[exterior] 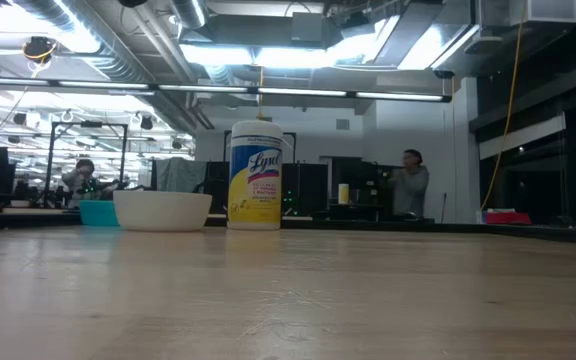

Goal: Nest bowls inside each other
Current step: Stack the red bowl on top of the white bowl

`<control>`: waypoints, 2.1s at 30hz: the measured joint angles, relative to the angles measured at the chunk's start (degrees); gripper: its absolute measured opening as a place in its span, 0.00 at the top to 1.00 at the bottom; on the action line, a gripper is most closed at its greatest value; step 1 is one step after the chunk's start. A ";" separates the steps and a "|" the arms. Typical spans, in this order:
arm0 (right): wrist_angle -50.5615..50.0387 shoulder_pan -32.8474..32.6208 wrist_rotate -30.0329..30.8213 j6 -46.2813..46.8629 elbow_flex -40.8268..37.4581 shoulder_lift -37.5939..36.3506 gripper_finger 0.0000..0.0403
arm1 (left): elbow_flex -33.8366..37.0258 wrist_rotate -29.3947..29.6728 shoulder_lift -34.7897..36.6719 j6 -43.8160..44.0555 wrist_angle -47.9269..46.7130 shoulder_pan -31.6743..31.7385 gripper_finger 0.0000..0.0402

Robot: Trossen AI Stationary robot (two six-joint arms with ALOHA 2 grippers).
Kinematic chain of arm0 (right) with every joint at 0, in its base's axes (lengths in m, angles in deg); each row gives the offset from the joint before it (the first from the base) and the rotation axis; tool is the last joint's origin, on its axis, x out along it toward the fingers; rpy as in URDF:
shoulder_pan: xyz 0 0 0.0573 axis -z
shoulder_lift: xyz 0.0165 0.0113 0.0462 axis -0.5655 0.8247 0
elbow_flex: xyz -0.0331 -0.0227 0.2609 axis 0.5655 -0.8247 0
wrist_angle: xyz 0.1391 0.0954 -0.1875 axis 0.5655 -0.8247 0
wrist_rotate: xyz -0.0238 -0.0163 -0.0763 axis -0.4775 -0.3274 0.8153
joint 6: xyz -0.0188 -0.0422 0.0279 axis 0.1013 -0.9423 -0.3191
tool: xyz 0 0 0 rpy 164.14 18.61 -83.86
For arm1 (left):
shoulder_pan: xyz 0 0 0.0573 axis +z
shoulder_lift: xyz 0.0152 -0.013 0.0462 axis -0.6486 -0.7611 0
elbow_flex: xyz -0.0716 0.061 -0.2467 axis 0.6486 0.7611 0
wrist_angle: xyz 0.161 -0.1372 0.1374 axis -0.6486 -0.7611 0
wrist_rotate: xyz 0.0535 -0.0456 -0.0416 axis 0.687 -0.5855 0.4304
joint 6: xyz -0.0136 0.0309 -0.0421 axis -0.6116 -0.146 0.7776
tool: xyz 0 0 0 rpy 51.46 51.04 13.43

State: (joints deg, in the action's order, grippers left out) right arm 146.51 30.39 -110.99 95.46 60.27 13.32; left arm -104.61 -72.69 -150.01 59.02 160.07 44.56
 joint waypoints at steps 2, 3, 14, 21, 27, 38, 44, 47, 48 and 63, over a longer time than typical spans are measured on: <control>0.04 0.00 0.07 -0.07 0.00 0.00 1.00 | 0.00 0.05 -0.06 -0.06 -0.32 0.00 0.80; 0.06 -0.02 0.36 -0.09 0.00 0.00 1.00 | 0.00 0.19 -0.03 -0.11 -0.18 0.00 0.80; 0.28 -0.04 1.09 -0.07 0.04 1.33 1.00 | 0.00 1.51 -0.01 -0.49 -0.35 -0.15 0.80; 0.26 0.31 1.08 -0.40 0.04 1.73 1.00 | 0.00 2.24 -0.01 -0.89 -0.38 -1.74 0.79; 0.20 1.02 1.09 -0.55 0.04 1.83 1.00 | 0.00 3.62 -0.01 -1.57 -0.79 -2.72 0.79; 1.60 1.01 0.98 0.13 0.20 3.08 1.00 | -2.11 3.65 0.01 -4.41 -4.92 -4.13 0.82; 0.79 0.96 1.65 0.64 1.72 3.06 1.00 | -2.16 2.16 0.03 -8.33 -4.96 -4.58 0.99; 0.64 0.95 2.84 1.34 2.16 3.06 0.97 | -2.16 2.31 0.03 -9.54 -4.91 -4.50 0.99; 0.65 0.96 3.01 1.42 2.23 3.04 0.96 | -2.16 2.36 0.03 -9.55 -4.92 -4.50 0.99; 0.44 0.98 1.21 0.28 2.24 3.06 0.99 | -2.16 -0.19 -0.01 -5.62 -3.55 -4.74 0.95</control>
State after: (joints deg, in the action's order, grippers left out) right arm 146.95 31.37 -109.78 95.73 62.51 16.38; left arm -106.78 -72.88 -150.02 53.40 156.52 39.82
